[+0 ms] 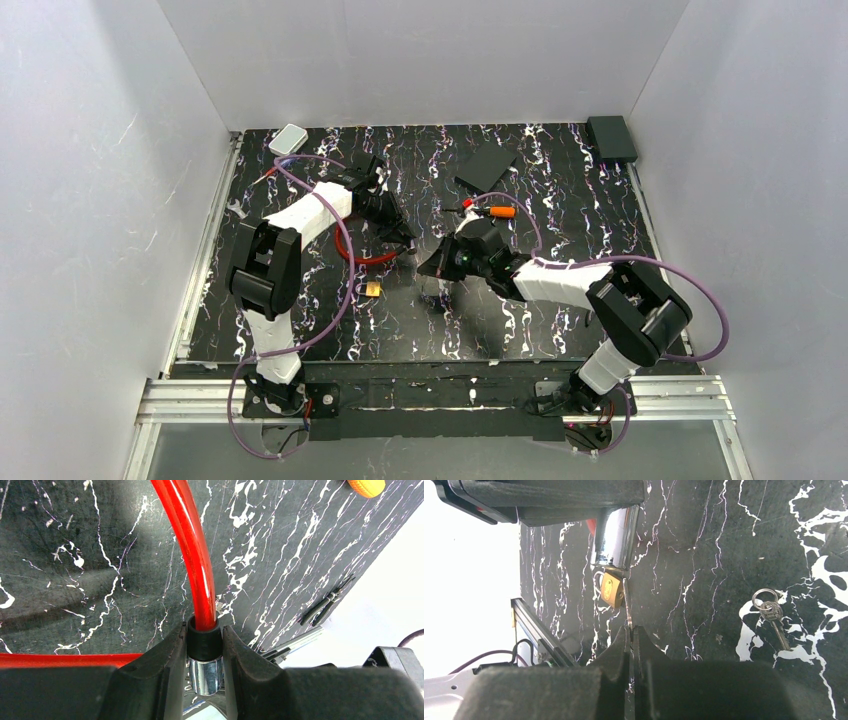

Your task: Unlock with the key

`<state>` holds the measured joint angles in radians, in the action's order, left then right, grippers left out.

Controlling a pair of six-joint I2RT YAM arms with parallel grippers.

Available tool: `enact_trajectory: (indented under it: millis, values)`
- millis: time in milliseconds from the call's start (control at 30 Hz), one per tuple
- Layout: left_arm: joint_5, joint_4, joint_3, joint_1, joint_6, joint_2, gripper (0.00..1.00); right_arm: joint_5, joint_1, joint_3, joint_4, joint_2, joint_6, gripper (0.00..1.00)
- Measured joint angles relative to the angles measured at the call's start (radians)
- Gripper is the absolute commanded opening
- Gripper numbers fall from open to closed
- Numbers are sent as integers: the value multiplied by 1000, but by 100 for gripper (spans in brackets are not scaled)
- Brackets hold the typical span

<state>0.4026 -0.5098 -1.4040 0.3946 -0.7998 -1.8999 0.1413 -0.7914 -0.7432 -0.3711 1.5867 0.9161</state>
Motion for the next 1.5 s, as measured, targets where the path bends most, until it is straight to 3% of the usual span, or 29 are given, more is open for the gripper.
enact_trajectory:
  millis: [1500]
  values:
    - [-1,15,2,0,-2,0,0,19,18,-33,-20,38,-2,1]
